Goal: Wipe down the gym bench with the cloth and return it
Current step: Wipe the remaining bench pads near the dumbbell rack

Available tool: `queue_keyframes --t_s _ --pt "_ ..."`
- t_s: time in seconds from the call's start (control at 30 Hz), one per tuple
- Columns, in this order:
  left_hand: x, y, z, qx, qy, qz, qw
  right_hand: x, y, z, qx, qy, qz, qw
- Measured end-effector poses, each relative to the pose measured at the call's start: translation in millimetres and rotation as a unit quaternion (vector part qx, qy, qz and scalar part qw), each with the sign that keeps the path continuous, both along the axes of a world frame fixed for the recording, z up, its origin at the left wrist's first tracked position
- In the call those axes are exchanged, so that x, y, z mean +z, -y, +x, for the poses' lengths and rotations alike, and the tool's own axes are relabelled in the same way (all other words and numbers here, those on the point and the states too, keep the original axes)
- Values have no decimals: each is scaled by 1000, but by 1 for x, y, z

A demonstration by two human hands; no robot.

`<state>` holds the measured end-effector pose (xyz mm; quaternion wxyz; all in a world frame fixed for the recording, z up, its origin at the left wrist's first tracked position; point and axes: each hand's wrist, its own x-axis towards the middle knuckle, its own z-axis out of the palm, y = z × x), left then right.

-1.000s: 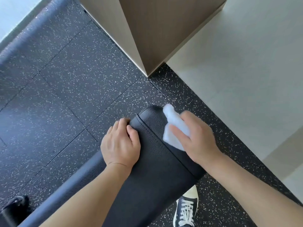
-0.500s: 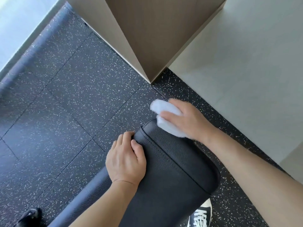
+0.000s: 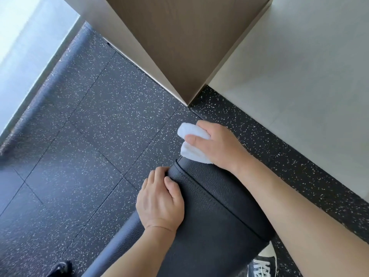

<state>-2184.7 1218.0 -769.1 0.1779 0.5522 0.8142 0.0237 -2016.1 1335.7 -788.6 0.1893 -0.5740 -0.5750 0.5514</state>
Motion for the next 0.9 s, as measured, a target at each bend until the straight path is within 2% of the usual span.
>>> queue_keyframes --t_s 0.1,0.3,0.4,0.53,0.63,0.73,0.9 --pt "-1 1 -2 -6 -6 0 1000 6 36 31 -60 -20 -15 998" --pt "-1 1 -1 -1 2 15 1000 16 127 101 -125 18 -68 990" --pt "-1 1 -1 1 6 14 1000 17 119 91 -122 36 -52 990" --pt "-1 1 0 -2 -5 21 1000 15 71 48 -77 71 25 994" --pt "-4 3 -1 -2 -11 21 1000 11 55 30 -93 57 46 993" --pt "-5 4 -2 1 -5 26 1000 7 74 47 -122 60 29 990" --pt "-6 4 -2 7 2 30 1000 14 135 75 -203 141 44 968"
